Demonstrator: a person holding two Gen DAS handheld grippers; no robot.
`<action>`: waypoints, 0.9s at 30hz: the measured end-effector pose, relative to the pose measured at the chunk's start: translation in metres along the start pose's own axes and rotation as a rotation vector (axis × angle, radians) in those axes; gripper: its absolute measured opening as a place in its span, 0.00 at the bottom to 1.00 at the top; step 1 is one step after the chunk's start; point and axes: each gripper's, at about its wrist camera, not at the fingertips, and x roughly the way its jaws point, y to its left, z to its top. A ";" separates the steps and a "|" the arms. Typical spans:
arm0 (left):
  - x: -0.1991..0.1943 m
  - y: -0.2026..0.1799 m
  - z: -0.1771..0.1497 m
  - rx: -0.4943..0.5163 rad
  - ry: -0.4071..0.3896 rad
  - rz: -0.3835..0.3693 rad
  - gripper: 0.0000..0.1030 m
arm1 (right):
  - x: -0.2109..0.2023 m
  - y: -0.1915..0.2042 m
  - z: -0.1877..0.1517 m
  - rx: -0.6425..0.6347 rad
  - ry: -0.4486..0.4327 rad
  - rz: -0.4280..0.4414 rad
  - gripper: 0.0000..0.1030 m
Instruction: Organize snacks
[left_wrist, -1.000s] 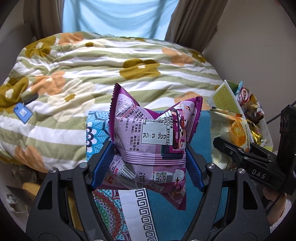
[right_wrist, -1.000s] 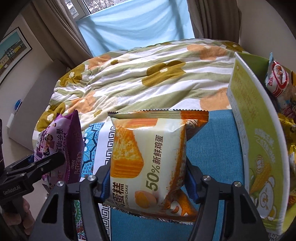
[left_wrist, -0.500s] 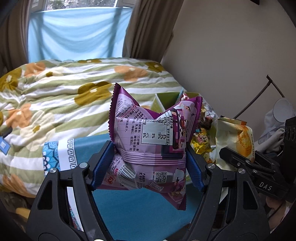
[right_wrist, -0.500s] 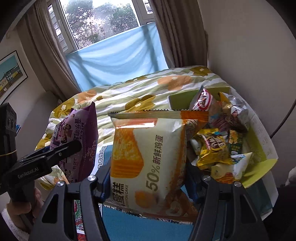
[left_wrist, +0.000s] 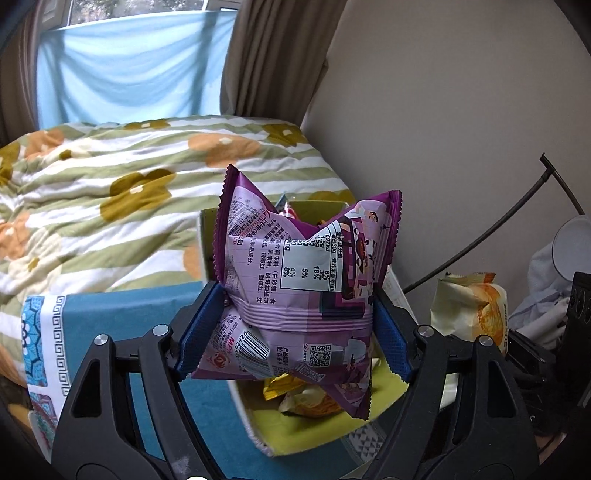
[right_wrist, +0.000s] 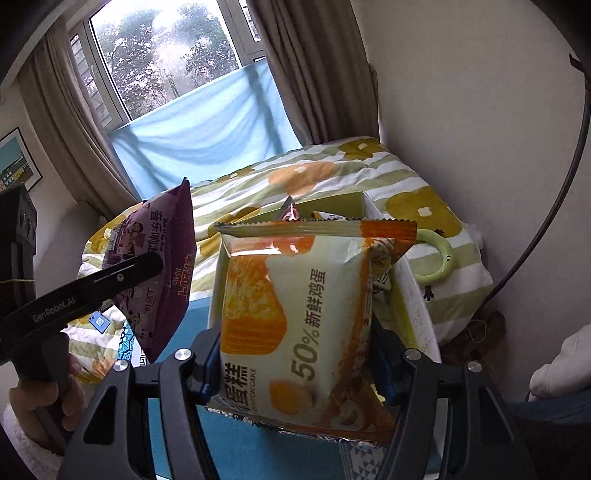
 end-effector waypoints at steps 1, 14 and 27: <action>0.009 -0.007 0.002 -0.003 -0.005 0.017 0.86 | 0.002 -0.009 0.002 -0.005 0.007 0.003 0.58; 0.002 0.026 -0.035 -0.123 0.039 0.184 0.97 | 0.032 -0.064 0.014 -0.047 0.093 0.076 0.58; -0.047 0.054 -0.083 -0.180 0.020 0.316 0.97 | 0.054 -0.037 0.031 -0.150 0.085 0.147 0.59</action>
